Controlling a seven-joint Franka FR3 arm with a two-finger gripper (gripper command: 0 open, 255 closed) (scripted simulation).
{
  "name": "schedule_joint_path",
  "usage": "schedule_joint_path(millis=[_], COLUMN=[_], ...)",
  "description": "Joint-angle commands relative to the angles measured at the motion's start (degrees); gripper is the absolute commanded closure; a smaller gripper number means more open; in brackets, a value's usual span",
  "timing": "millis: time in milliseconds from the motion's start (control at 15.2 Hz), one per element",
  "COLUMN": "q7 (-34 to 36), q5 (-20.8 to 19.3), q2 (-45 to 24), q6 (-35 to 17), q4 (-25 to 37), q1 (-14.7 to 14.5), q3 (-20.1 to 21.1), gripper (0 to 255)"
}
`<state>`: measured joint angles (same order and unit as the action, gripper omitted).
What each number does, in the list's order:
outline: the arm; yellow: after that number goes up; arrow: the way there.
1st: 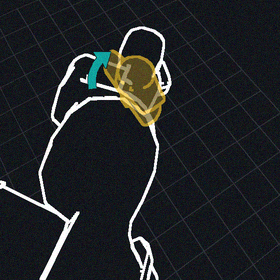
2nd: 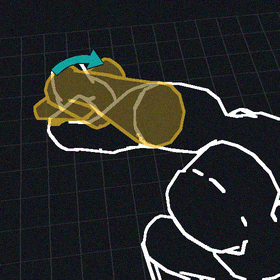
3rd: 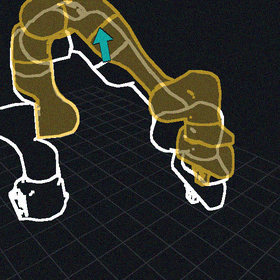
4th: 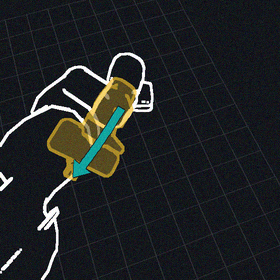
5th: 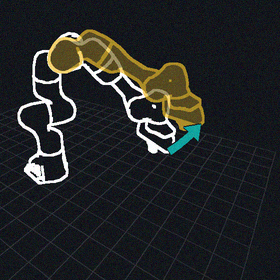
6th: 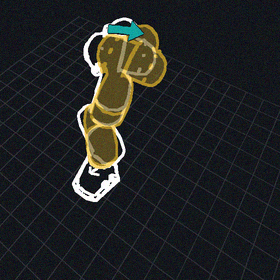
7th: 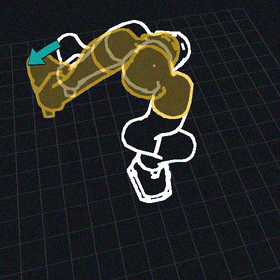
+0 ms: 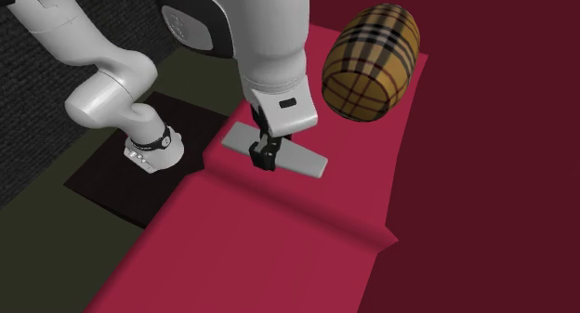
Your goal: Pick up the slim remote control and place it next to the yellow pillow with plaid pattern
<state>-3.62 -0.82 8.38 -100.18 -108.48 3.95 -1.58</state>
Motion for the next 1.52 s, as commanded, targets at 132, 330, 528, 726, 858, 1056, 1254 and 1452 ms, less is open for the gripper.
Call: schedule_joint_path(millis=[132,330,528,726,858,1056,1254,1452], q7=[0.05,0.02,-0.01,-0.04,-0.06,2.48,6.34,10.25], q5=[0.02,0.03,0.04,0.06,0.07,0.23,0.66,1.3], q2=[-0.11,-0.43,-0.87,-1.44,-1.89,0.06,2.81,5.04], q6=[3.18,5.53,7.92,10.33,11.97,12.33,12.2,12.2], q4=[3.28,5.96,8.78,11.76,13.85,12.23,9.33,7.09], q1=[-0.04,-0.05,-0.05,-0.05,-0.05,-1.16,-2.79,-4.39], q3=[0.06,0.06,0.06,0.06,0.06,1.5,3.76,6.14], gripper=[255,255,255,255,255,255,255,255])
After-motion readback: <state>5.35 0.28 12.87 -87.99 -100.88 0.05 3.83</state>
